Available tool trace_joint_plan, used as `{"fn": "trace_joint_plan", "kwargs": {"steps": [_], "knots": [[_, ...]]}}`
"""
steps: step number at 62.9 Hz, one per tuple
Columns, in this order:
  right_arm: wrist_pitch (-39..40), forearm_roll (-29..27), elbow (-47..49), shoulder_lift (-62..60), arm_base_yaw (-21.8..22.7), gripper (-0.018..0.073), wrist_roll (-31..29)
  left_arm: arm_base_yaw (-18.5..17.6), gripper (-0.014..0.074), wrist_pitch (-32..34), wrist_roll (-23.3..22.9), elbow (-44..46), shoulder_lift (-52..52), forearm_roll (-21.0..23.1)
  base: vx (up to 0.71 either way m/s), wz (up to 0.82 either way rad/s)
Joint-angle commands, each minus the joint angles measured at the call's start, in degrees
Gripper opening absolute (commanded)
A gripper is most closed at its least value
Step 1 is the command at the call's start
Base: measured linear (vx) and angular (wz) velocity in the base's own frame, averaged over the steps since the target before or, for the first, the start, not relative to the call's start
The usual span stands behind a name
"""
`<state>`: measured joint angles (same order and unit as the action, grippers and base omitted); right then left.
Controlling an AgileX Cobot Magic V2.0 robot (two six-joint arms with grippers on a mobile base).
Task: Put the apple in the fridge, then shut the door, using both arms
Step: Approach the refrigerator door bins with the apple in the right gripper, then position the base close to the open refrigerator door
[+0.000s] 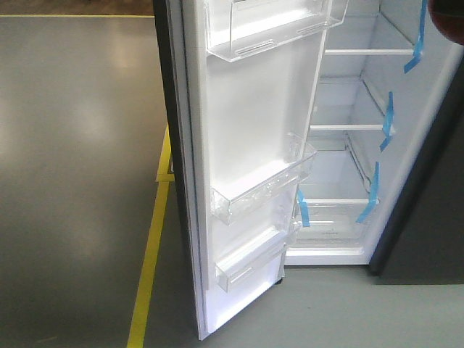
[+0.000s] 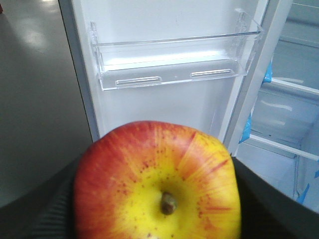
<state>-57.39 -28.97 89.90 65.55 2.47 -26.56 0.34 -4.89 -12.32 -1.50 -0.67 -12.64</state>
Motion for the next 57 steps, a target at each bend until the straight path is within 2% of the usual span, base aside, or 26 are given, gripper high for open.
{"fn": "trace_joint_plan", "kwargs": {"steps": [1, 57], "knots": [[4.2, -1.7, 1.8, -1.0, 0.2, -0.0009, -0.6, -0.3, -0.0007, 4.4, -0.1, -1.6, -0.8, 0.4, 0.09, -0.02], [4.2, -1.7, 1.8, -1.0, 0.2, -0.0009, -0.6, -0.3, -0.0007, 4.4, -0.1, -1.6, -0.8, 0.4, 0.07, -0.02]]}}
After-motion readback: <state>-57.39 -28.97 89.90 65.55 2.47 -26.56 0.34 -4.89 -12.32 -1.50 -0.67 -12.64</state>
